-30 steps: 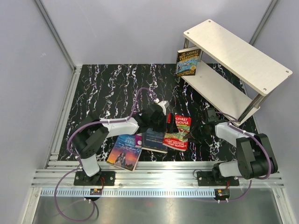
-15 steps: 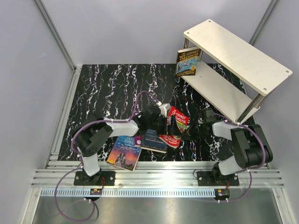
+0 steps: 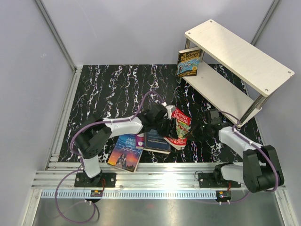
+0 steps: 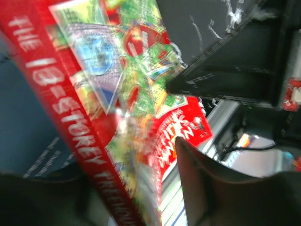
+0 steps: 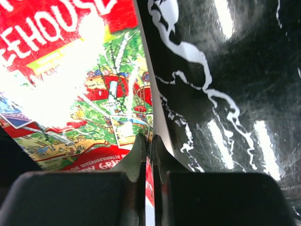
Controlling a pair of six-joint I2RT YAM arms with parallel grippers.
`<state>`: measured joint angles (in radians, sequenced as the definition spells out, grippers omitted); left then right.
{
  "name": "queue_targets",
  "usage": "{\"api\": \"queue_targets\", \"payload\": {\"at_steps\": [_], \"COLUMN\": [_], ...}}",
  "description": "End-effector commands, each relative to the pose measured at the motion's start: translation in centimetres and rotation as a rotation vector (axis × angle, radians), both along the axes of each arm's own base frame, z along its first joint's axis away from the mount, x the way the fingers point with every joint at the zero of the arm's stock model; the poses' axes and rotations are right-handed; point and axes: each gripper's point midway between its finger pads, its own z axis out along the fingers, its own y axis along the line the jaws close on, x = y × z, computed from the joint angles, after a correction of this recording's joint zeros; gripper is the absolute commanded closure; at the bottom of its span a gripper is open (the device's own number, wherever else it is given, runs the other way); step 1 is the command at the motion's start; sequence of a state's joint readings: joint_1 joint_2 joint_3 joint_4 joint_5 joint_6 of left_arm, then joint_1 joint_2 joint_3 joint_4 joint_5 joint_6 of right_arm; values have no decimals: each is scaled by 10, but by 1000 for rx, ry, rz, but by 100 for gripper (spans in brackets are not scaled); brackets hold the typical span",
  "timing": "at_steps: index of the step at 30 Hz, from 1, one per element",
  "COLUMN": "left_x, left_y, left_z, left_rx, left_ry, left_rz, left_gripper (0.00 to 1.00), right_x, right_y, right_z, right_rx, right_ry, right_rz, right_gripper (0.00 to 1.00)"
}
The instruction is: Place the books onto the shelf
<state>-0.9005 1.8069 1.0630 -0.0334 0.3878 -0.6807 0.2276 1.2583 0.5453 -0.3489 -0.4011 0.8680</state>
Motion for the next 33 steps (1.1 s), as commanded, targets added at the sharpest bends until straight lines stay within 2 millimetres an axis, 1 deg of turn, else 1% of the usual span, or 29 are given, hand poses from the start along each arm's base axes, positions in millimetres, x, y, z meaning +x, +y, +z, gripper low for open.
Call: {"api": "queue_targets", "payload": {"at_steps": [1, 3, 4, 6, 7, 8, 9, 10, 11, 13, 14, 15, 18, 20, 21, 22, 23, 24, 25, 27, 28, 30, 31, 32, 33], "left_x": [15, 24, 25, 29, 30, 32, 33, 34, 35, 34, 34, 29, 19, 15, 23, 22, 25, 35, 33, 42, 41, 38, 36, 33, 20], "left_y": [2, 3, 3, 3, 3, 3, 2, 3, 2, -2, -4, -7, -16, -12, -5, 8, 17, 30, 45, 66, 74, 83, 82, 78, 69], "left_z": [44, 49, 50, 54, 54, 55, 57, 57, 58, 61, 61, 60, 56, 41, 32, 21, 14, 5, -4, -18, -23, -36, -40, -44, -50], "left_rx": [23, 30, 30, 22, 19, 15, 8, 9, 0, -23, -30, -49, -82, -17, 46, 116, 169, 247, 317, 426, 462, 496, 490, 470, 418], "left_ry": [-158, -181, -185, -190, -191, -189, -190, -187, -190, -179, -175, -151, -105, -90, -117, -108, -113, -142, -125, -139, -132, -128, -126, -118, -62], "left_rz": [-15, 6, 7, 13, 6, 1, -5, -5, -10, -23, -23, -46, -78, -83, -41, -20, 8, 66, 79, 123, 126, 112, 102, 77, 20], "left_gripper": [54, 54, 54, 54, 49, 48, 48, 48, 50, 53, 58, 60, 59, 58, 55, 52, 49, 45, 35, 29, 23, 16, 14, 8, 5], "right_x": [-5, -14, -16, -23, -25, -28, -33, -34, -36, -39, -39, -39, -34, -32, -31, -30, -30, -30, -30, -33, -34, -38, -38, -39, -40], "right_y": [-11, -14, -15, -17, -18, -19, -20, -20, -20, -21, -20, -20, -20, -19, -19, -18, -17, -17, -16, -16, -16, -16, -16, -16, -16], "right_z": [-5, -9, -8, -12, -11, -13, -16, -15, -15, -16, -16, -15, -10, -8, -7, -6, -6, -7, -7, -11, -13, -17, -17, -18, -19], "right_rx": [-58, -71, -72, -79, -78, -82, -83, -80, -79, -74, -72, -72, -67, -65, -63, -60, -52, -46, -40, -35, -35, -35, -32, -33, -34], "right_ry": [-19, -3, -7, 7, 3, 8, 22, 14, 14, 16, 16, 14, -4, -9, -11, -10, -10, -11, -10, 2, 9, 21, 19, 22, 26], "right_rz": [-29, -25, -28, -27, -29, -30, -33, -36, -36, -43, -45, -47, -51, -56, -57, -60, -61, -68, -69, -73, -73, -71, -75, -73, -73], "right_gripper": [100, 100, 100, 100, 100, 100, 100, 100, 100, 100, 100, 100, 100, 100, 100, 100, 100, 100, 100, 100, 100, 100, 100, 100, 100]}}
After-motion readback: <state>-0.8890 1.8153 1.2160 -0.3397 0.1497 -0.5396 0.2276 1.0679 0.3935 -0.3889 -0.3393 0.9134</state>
